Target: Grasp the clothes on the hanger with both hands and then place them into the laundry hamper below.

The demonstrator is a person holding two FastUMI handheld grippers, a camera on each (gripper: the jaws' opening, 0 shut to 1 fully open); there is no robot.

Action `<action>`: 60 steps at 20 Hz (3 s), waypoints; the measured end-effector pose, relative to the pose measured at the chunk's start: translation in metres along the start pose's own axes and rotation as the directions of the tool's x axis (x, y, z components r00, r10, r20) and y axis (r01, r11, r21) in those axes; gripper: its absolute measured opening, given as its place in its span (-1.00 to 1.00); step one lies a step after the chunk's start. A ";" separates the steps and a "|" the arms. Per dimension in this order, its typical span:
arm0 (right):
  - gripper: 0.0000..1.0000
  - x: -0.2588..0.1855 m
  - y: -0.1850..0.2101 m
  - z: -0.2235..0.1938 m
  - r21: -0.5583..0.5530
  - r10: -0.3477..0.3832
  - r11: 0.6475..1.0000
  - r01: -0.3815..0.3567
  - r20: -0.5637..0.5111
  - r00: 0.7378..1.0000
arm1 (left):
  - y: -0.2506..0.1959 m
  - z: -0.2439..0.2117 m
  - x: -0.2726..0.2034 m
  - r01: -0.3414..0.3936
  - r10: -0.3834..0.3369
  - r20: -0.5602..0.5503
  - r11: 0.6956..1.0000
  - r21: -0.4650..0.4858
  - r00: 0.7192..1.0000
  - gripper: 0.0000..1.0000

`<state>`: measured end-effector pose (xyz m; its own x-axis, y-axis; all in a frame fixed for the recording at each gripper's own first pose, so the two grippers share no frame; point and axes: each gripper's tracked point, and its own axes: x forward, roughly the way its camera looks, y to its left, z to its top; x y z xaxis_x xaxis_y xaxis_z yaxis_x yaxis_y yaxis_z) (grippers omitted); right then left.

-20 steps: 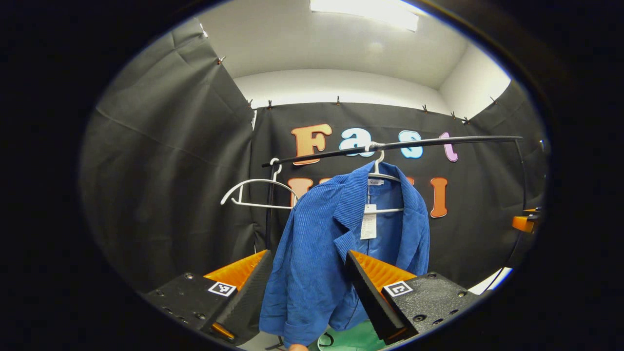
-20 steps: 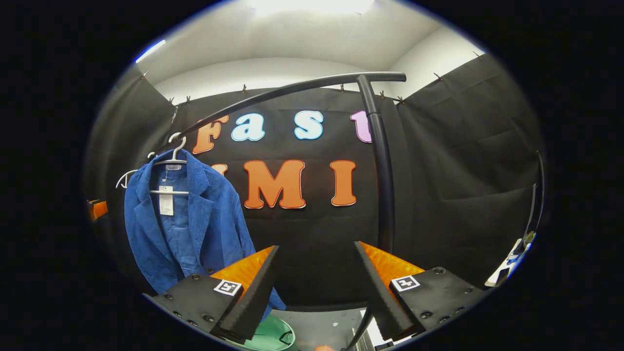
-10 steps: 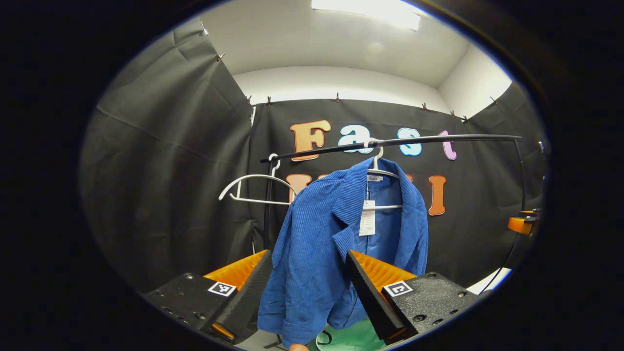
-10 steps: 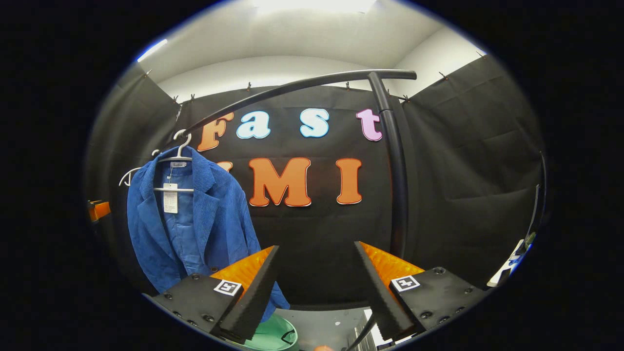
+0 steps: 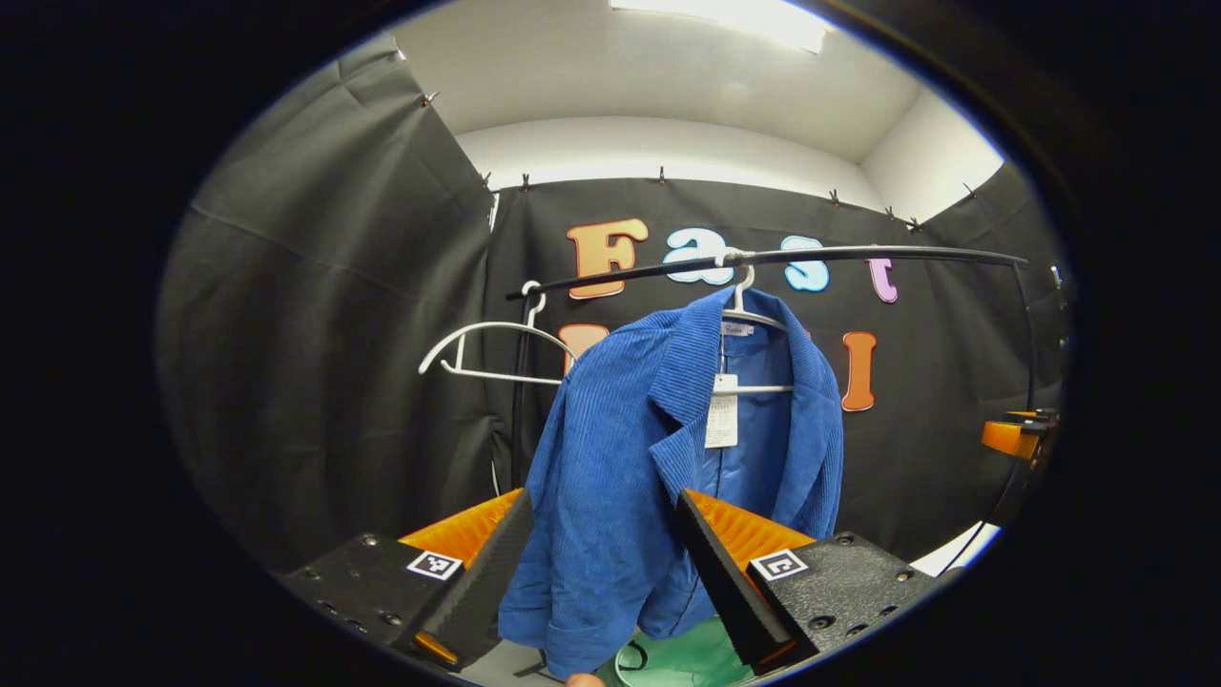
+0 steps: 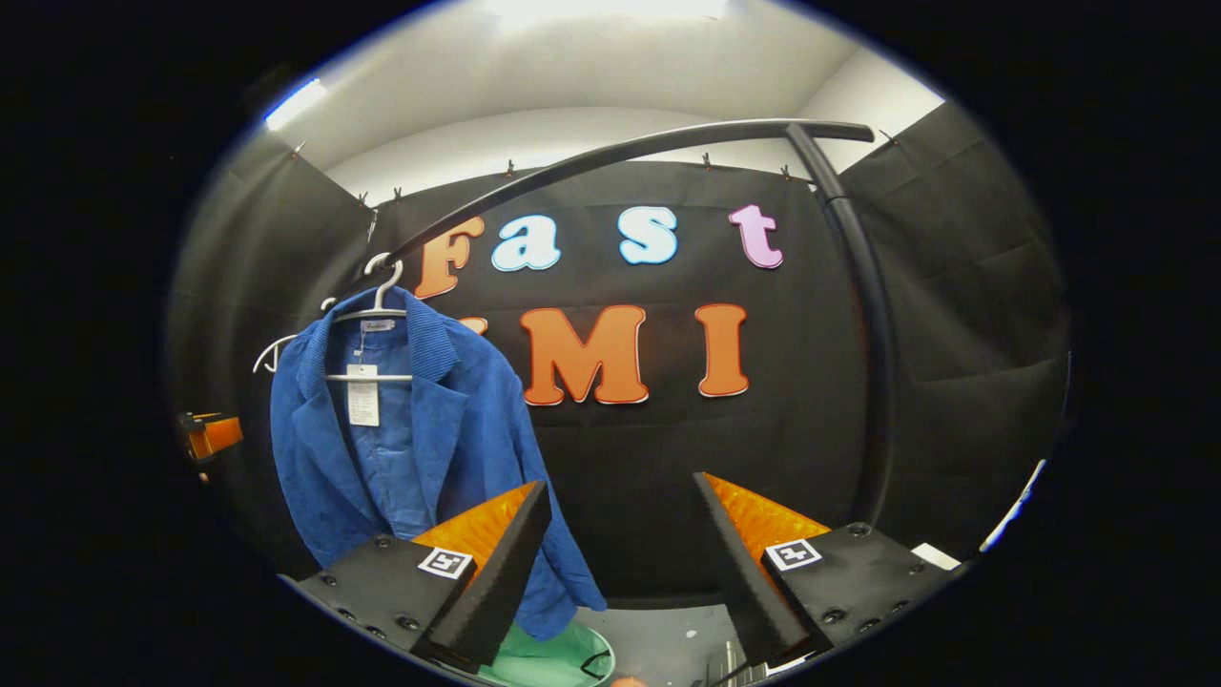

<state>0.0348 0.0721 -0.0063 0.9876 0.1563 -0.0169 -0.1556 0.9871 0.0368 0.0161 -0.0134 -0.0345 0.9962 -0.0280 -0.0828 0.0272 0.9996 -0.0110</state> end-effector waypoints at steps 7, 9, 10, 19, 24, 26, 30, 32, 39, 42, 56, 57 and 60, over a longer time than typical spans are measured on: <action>0.92 0.041 0.069 -0.009 0.000 0.147 0.989 -0.148 -0.028 0.989 | -0.019 -0.017 0.027 0.028 -0.030 -0.046 0.999 -0.038 0.999 0.89; 0.92 0.052 0.092 -0.010 -0.002 0.192 0.981 -0.192 -0.027 0.981 | -0.023 -0.024 0.038 0.031 -0.033 -0.060 0.999 -0.036 0.998 0.89; 0.92 0.057 0.103 -0.012 -0.003 0.212 0.977 -0.212 -0.028 0.977 | -0.025 -0.027 0.044 0.033 -0.035 -0.068 0.999 -0.032 0.997 0.89; 0.79 0.115 0.171 -0.032 0.040 0.319 0.948 -0.317 -0.055 0.946 | -0.028 -0.036 0.089 0.006 -0.007 -0.079 1.000 -0.022 0.997 0.83; 0.79 0.149 0.192 -0.035 0.074 0.349 0.936 -0.345 -0.051 0.936 | -0.030 -0.035 0.109 0.000 -0.001 -0.063 1.000 -0.017 0.998 0.89; 0.79 0.159 0.201 -0.036 0.085 0.369 0.927 -0.364 -0.047 0.928 | -0.030 -0.036 0.114 -0.011 0.009 -0.069 1.000 -0.018 0.998 0.90; 0.77 0.176 0.208 -0.044 0.079 0.374 0.926 -0.369 -0.059 0.925 | -0.036 -0.037 0.124 -0.017 0.015 -0.072 0.999 -0.028 0.997 0.84; 0.94 0.184 0.209 -0.047 0.079 0.377 0.925 -0.372 -0.055 0.925 | -0.037 -0.037 0.129 -0.024 0.023 -0.072 1.000 -0.015 0.997 0.84; 0.39 0.198 0.215 -0.047 0.136 0.425 0.899 -0.416 -0.040 0.904 | -0.040 -0.047 0.146 -0.052 0.050 -0.089 0.998 -0.023 0.995 0.83; -0.09 0.200 0.212 -0.044 0.157 0.442 0.888 -0.433 -0.029 0.897 | -0.041 -0.047 0.154 -0.060 0.058 -0.083 0.998 -0.017 0.995 0.45; -0.84 0.197 0.193 -0.017 0.284 0.551 0.794 -0.537 0.035 0.834 | -0.042 -0.036 0.131 0.048 -0.053 -0.077 0.997 -0.068 0.996 -1.00; -0.84 0.197 0.189 -0.014 0.286 0.552 0.792 -0.539 0.041 0.833 | -0.041 -0.033 0.128 0.048 -0.052 -0.072 0.997 -0.058 0.996 -1.00; -0.84 0.199 0.176 -0.003 0.270 0.544 0.799 -0.537 0.053 0.837 | -0.038 -0.022 0.117 0.055 -0.056 -0.056 0.998 -0.033 0.997 -1.00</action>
<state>0.2036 0.2769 -0.0063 0.7432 0.6665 0.0588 -0.6486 0.6961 0.3080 0.1297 -0.0547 -0.0653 0.9869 -0.0848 -0.1373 0.0789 0.9957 -0.0484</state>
